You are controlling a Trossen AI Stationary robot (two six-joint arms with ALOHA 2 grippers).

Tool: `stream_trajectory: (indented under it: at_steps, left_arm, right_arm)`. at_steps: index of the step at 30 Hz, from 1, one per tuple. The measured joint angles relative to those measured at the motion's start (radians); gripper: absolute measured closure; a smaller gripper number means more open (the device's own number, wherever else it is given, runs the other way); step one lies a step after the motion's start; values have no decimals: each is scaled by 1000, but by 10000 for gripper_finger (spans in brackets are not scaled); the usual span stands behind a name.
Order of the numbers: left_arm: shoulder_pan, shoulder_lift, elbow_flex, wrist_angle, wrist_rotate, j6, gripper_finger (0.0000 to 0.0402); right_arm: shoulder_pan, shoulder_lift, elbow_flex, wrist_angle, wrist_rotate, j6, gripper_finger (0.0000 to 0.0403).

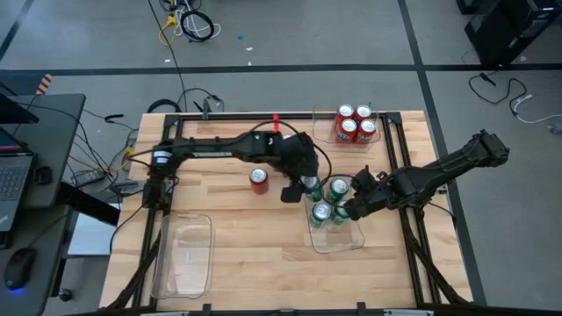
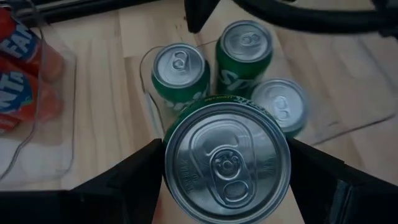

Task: Sort soda cans
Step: Put the green soda can into the bottom right transparent bin

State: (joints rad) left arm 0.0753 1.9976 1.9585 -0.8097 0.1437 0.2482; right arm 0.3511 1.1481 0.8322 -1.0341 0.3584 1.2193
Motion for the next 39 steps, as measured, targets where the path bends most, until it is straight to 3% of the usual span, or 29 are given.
stream_trajectory:
  at_steps: [10, 21, 31, 36, 39]
  left_arm:
    - [4, 103, 37, -16, -39, 16, 115]
    - [4, 193, 38, -7, -42, 11, 115]
    - [5, 205, 38, 2, -42, 10, 113]
    - [3, 208, 37, 2, -38, 11, 26]
    - [1, 208, 37, 3, -40, 10, 22]
  right_arm:
    - [0, 0, 64, -107, -9, 3, 403]
    - [0, 0, 66, -111, -13, 0, 403]
    - [0, 0, 66, -110, -16, -9, 403]
    - [0, 0, 66, -110, -16, -12, 403]
    - [0, 0, 66, -110, -16, -17, 403]
